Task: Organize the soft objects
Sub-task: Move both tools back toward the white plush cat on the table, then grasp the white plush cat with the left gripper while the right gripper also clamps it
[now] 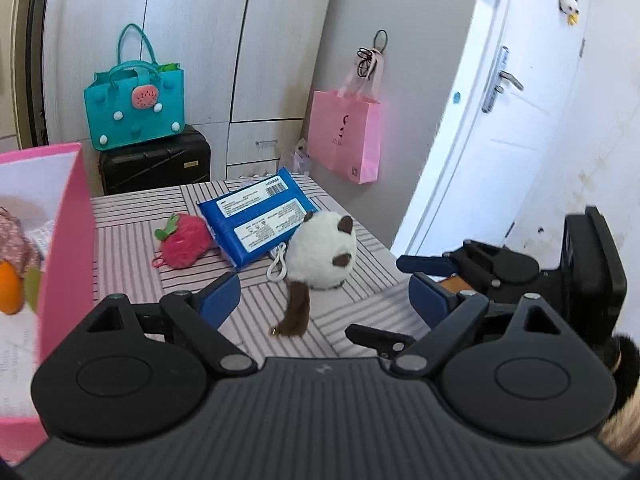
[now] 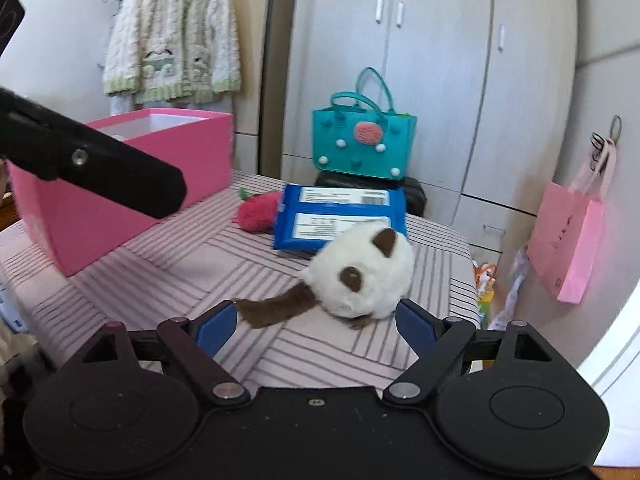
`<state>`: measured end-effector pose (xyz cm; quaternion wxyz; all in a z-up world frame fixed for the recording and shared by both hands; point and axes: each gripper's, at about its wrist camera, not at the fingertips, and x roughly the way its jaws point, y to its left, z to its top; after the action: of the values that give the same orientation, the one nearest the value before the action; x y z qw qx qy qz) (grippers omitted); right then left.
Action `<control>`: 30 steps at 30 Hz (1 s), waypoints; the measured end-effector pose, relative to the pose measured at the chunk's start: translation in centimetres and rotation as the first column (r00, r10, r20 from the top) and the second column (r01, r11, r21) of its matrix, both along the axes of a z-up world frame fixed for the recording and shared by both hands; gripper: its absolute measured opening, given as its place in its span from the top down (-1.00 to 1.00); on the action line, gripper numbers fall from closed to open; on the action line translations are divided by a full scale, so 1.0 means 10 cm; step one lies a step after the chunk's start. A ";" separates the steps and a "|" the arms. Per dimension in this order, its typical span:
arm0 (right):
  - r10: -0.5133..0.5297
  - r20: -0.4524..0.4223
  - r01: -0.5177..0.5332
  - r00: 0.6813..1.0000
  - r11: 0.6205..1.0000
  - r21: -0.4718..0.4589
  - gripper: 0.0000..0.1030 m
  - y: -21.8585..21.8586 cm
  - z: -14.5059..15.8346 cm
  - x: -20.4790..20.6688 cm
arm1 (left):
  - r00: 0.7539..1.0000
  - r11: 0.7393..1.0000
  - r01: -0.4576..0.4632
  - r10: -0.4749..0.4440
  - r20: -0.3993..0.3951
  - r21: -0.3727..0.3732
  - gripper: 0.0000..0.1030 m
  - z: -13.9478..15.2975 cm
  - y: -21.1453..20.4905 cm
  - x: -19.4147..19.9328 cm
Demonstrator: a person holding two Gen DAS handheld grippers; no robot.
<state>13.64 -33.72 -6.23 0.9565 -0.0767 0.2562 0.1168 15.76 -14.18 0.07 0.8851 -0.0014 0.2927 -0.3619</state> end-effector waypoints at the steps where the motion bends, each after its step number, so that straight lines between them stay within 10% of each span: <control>1: -0.007 0.005 0.007 1.000 1.000 0.003 -0.73 -0.02 -0.02 0.04 | 1.000 1.000 -0.002 0.002 -0.007 -0.011 -0.78 -0.03 -0.04 0.05; 17: -0.052 -0.066 0.059 0.996 0.992 0.113 -0.55 -0.20 -0.30 0.62 | 0.991 0.996 -0.056 0.046 -0.127 -0.075 -0.75 -0.48 -0.49 0.73; 30: -0.035 -0.049 0.041 0.998 0.992 0.122 -0.25 -0.22 -0.34 0.71 | 0.980 0.996 -0.063 0.050 -0.194 -0.057 -0.15 -0.70 -0.70 0.95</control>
<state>20.76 -35.90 -9.65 0.9551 -0.0099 0.2723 0.1160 25.30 -21.21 -6.96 0.8621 -0.0727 0.3652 -0.3438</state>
